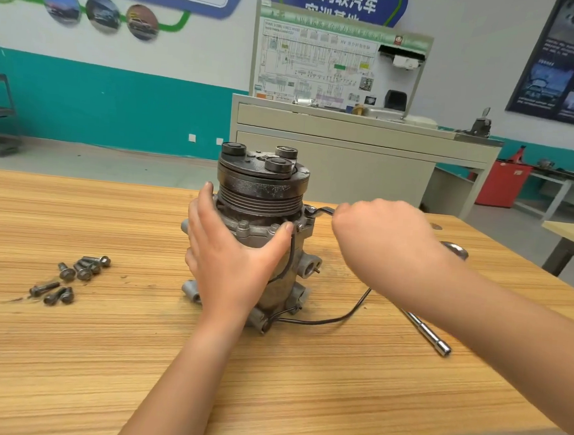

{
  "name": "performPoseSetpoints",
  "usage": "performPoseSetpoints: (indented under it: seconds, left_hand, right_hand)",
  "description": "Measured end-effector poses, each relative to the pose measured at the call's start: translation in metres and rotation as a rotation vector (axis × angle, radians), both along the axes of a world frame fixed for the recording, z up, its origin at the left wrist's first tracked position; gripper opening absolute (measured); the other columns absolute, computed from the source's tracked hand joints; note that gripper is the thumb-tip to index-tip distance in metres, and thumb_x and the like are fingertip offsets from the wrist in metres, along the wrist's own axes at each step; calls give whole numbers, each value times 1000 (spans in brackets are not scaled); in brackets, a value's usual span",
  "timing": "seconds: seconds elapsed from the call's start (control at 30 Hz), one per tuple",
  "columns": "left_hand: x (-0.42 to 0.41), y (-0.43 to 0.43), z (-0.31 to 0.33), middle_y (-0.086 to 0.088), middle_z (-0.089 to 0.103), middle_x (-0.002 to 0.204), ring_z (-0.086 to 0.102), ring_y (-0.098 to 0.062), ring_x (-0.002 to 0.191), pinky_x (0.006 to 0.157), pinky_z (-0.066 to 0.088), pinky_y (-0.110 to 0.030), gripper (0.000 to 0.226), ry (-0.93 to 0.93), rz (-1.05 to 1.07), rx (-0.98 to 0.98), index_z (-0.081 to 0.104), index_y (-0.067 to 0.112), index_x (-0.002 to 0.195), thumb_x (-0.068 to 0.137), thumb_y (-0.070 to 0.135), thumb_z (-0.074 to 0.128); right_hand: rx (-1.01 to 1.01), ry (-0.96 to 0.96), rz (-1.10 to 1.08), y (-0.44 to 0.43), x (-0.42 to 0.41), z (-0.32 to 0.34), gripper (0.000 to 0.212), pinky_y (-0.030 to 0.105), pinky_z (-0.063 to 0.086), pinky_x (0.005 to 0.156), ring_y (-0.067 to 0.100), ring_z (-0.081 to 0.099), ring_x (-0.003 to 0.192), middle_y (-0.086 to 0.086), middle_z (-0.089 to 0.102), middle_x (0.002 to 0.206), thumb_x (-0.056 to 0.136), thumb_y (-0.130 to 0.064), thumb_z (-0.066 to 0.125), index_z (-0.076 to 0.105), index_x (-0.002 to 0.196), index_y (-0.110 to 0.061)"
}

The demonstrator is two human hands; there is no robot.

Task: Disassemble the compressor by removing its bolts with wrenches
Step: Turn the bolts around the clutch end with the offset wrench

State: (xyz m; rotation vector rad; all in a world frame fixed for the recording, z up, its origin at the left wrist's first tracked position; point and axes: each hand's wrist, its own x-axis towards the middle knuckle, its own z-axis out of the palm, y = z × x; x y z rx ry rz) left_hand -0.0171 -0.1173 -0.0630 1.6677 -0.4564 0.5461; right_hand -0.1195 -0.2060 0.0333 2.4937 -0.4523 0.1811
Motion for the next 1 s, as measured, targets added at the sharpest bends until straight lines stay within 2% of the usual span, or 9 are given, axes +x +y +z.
performPoseSetpoints:
  seconds: [0.1,0.23,0.43,0.57,0.6,0.7,0.8,0.9,1.0]
  left_hand:
    - [0,1,0,-2,28,149,24,-19,139,111,24,-48,104,-3,-7,-3,20,17,146,66,50,76]
    - [-1,1,1,-1,26,150,22,-18,139,112,22,-46,106,1,-20,-2,19,18,146,62,57,69]
    - [1,1,-1,0,27,149,22,-15,138,110,22,-41,104,-17,-24,3,19,17,146,63,56,70]
    - [1,-1,-1,0,26,150,21,-15,139,110,21,-41,106,-17,-9,3,18,18,147,62,58,69]
    - [1,-1,-2,0,26,150,22,-16,139,110,21,-42,106,-19,-4,3,18,18,147,63,57,69]
    - [1,-2,-2,0,27,150,23,-16,139,109,22,-42,107,-21,9,5,18,18,147,64,60,71]
    - [0,-2,-1,0,27,149,24,-16,138,109,22,-41,107,-16,16,8,18,17,146,60,61,64]
    - [-1,-1,-1,1,27,150,23,-16,138,110,22,-40,106,-11,5,-6,18,18,146,60,61,63]
    - [0,-2,-2,1,27,149,23,-15,139,111,22,-41,106,-5,1,-15,18,18,146,60,60,64]
  right_hand:
    - [4,8,13,11,4,-2,27,28,34,53,25,57,88,2,52,80,92,-7,42,53,116,-10]
    - [-29,-19,61,-19,-6,-7,31,26,25,43,21,39,59,-2,30,59,93,-24,36,42,120,-11]
    - [-128,1,117,-86,16,-8,29,25,22,42,16,38,49,-5,36,58,91,-7,35,39,118,-16]
    - [-109,-147,269,-104,59,-18,31,31,45,76,27,61,87,6,65,92,87,5,42,53,113,-7]
    - [-116,-232,358,-104,71,-22,29,36,48,83,27,64,87,11,68,93,82,10,48,59,105,-2]
    - [22,-466,577,-94,98,-31,22,42,55,73,30,68,69,17,70,76,65,18,58,68,80,5]
    - [135,-392,539,-89,108,-30,27,42,46,89,34,65,84,21,69,89,76,14,49,65,95,4]
    - [209,-560,405,-101,92,-22,25,39,47,72,32,60,87,16,66,93,93,-4,41,58,111,-2]
    - [456,-775,375,-99,56,-13,28,33,34,55,28,53,66,5,55,69,98,-16,38,48,122,-5]
